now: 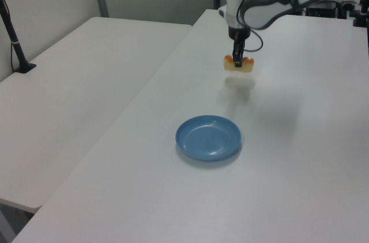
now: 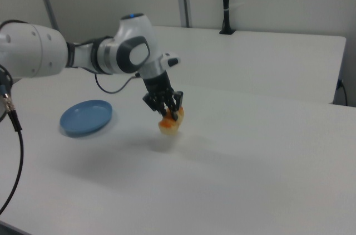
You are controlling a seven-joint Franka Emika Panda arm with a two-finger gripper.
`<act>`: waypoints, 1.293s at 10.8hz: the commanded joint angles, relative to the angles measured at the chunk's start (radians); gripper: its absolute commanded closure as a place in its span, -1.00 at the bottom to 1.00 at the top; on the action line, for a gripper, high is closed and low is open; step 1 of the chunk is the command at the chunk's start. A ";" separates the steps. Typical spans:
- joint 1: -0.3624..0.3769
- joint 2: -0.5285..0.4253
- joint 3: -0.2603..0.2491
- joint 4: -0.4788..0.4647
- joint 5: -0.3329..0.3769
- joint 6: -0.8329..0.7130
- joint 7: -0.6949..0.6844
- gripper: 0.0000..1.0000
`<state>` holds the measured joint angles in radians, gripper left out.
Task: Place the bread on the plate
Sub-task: 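Close the gripper on the bread roll and lift it, then carry the bread roll over the blue plate and lower it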
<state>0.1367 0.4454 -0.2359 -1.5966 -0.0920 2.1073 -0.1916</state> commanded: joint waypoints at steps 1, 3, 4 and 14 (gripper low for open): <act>0.073 -0.115 -0.016 0.001 0.046 -0.064 -0.016 0.33; 0.113 -0.142 -0.011 0.047 0.095 -0.130 -0.008 0.33; 0.169 -0.145 -0.014 0.049 0.110 -0.150 0.030 0.31; 0.484 0.107 0.001 0.075 0.098 0.016 0.520 -0.14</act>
<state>0.6134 0.4946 -0.2316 -1.5445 0.0090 2.0884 0.3044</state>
